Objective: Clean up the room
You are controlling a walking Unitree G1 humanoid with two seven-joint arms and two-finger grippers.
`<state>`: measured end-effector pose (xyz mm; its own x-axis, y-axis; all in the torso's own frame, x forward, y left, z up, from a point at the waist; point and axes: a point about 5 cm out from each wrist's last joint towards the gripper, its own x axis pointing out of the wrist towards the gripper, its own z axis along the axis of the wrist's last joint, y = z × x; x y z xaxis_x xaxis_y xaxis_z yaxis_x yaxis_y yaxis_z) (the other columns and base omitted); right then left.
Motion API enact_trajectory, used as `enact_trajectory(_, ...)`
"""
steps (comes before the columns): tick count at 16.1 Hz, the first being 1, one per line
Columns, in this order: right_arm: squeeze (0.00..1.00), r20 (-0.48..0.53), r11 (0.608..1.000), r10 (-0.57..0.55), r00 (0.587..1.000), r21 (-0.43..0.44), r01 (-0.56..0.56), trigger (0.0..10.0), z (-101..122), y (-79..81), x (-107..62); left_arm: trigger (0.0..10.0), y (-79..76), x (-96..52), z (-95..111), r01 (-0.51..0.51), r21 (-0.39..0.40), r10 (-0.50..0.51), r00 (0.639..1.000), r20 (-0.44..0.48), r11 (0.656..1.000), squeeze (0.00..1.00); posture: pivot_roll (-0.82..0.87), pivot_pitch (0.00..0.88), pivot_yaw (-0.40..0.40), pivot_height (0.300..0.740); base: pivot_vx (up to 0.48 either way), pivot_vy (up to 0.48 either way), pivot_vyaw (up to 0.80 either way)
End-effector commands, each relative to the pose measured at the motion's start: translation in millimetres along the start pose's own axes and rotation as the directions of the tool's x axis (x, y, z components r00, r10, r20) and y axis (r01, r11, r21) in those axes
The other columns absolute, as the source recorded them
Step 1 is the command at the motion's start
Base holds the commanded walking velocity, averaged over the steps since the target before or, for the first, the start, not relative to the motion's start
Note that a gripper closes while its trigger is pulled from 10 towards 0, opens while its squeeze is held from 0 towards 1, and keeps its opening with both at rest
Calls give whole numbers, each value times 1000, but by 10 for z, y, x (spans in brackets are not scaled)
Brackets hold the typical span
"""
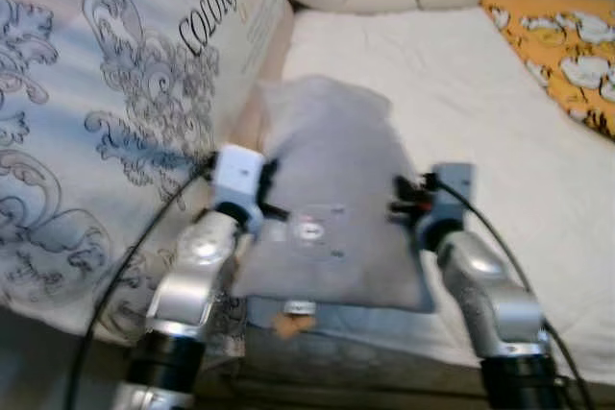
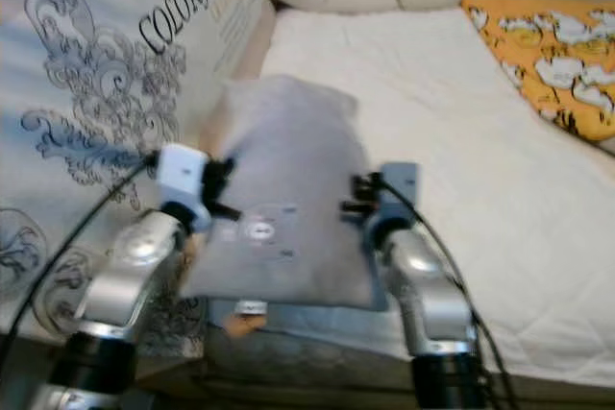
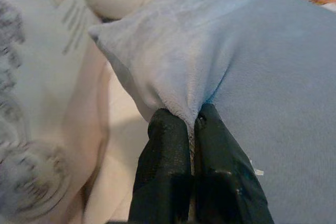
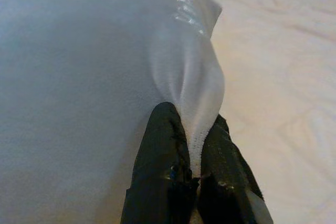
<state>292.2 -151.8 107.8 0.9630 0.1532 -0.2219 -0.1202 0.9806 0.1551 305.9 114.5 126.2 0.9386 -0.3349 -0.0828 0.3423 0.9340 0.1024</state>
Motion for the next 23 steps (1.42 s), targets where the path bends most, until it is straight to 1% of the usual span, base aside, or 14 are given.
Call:
enact_trajectory(1,0,44,1000,-7,999,-7,8,10000,97,20,19,10000,185,-22,78,-72,18,72,997,30,997,0,54,0,24,740,319,0,0)
enact_trajectory(4,0,42,1000,-5,999,-6,5,10000,98,26,25,10000,182,-19,73,-70,15,70,997,28,997,0,53,0,24,740,319,0,0)
enact_trajectory(6,0,37,1000,-3,999,-4,3,10000,94,26,28,10000,176,-16,71,-69,14,69,997,27,998,0,50,0,26,740,319,0,-459)
enact_trajectory(8,0,43,1000,-2,999,-8,2,10000,97,36,23,10000,176,-23,67,-67,17,66,997,27,998,0,50,0,27,740,319,0,0)
enact_trajectory(10,0,43,1000,-2,999,-7,2,10000,94,39,22,10000,178,-25,67,-71,25,70,997,30,997,0,51,0,28,740,0,0,0)
enact_trajectory(13,0,31,1000,-4,1000,14,4,10000,76,37,23,10000,173,-6,46,-61,78,60,998,18,995,0,46,0,38,740,0,0,0)
enact_trajectory(14,0,27,999,-19,999,50,17,10000,61,9,21,10000,179,12,46,-57,96,56,998,14,994,0,44,0,42,740,0,0,0)
enact_trajectory(15,1000,7,996,-51,999,73,50,10000,29,-45,23,10000,193,38,53,-56,128,55,998,13,990,0,42,0,44,740,0,0,0)
enact_trajectory(16,1000,-5,995,-74,997,66,74,10000,10,-87,29,10000,219,68,58,-59,154,59,998,7,986,0,41,0,48,740,0,0,0)
enact_trajectory(17,1000,-4,996,-72,997,59,72,10000,10,-100,27,10000,257,99,55,-69,182,71,997,-4,981,0,39,0,50,740,0,0,0)
enact_trajectory(19,1000,-35,998,-69,997,10,69,10000,-39,-177,18,10000,415,195,52,-121,273,132,991,-21,954,0,35,0,51,740,0,0,0)
enact_trajectory(20,1000,-57,998,-60,997,-33,58,10000,-77,-225,0,10000,505,257,75,-135,307,148,989,-19,942,0,37,0,51,740,0,0,0)
enact_trajectory(21,1000,-63,998,-59,996,-41,57,10000,-89,-251,-10,10000,530,276,84,-138,313,151,988,-18,940,0,39,0,51,740,0,0,0)
enact_trajectory(23,1000,-56,998,-5,998,-55,2,10000,-66,-263,-42,10000,638,379,110,-150,348,166,986,-15,925,0,35,0,55,740,0,0,0)
